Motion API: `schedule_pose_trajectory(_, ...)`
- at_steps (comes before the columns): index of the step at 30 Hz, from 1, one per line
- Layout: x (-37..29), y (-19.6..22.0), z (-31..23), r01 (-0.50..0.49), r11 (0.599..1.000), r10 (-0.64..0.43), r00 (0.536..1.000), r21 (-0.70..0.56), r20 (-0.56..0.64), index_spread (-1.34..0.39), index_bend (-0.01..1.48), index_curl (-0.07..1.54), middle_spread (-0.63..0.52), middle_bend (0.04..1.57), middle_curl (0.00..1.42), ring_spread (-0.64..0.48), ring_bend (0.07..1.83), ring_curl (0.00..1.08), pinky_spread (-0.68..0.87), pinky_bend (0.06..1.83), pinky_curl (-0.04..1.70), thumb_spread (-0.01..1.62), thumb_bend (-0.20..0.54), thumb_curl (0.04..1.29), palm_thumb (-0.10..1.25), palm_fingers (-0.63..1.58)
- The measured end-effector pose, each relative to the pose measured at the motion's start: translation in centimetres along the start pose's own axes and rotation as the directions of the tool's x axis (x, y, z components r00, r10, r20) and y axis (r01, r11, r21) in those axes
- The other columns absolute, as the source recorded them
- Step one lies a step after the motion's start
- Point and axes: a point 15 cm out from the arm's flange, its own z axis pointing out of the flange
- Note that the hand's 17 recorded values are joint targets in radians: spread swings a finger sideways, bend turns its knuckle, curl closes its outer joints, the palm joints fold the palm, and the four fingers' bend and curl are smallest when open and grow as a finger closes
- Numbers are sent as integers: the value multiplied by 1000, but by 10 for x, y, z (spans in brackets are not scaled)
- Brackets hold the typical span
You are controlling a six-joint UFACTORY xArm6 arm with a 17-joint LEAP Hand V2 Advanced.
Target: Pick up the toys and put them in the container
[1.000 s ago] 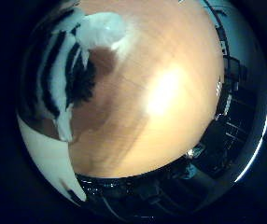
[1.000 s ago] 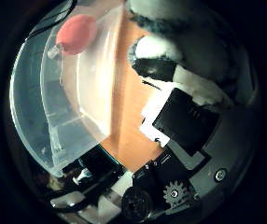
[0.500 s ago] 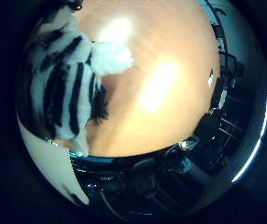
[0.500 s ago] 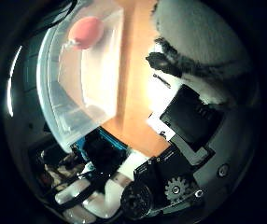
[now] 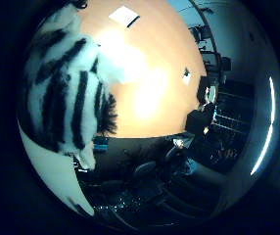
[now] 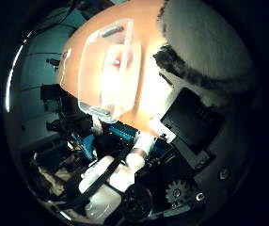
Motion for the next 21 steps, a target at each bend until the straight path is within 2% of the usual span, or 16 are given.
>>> schedule_pose_trajectory(5,-35,-9,-52,55,997,-55,998,56,-10,-257,992,996,-171,1280,903,-277,1288,901,-210,1250,954,927,-15,705,1061,1040)
schedule_pose_trajectory(13,-135,-38,-72,193,975,-193,981,112,-10,-261,968,1010,-173,1263,907,-280,1268,914,-216,1218,982,898,-17,727,1051,1056)
schedule_pose_trajectory(17,-189,-57,-81,273,946,-275,961,173,-11,-263,961,1015,-174,1258,910,-281,1264,917,-220,1213,994,890,-17,736,1045,1059)
schedule_pose_trajectory(21,-251,-81,-95,330,898,-355,934,290,34,-265,958,1020,-175,1256,913,-284,1257,925,-223,1207,1007,875,-17,745,1043,1058)
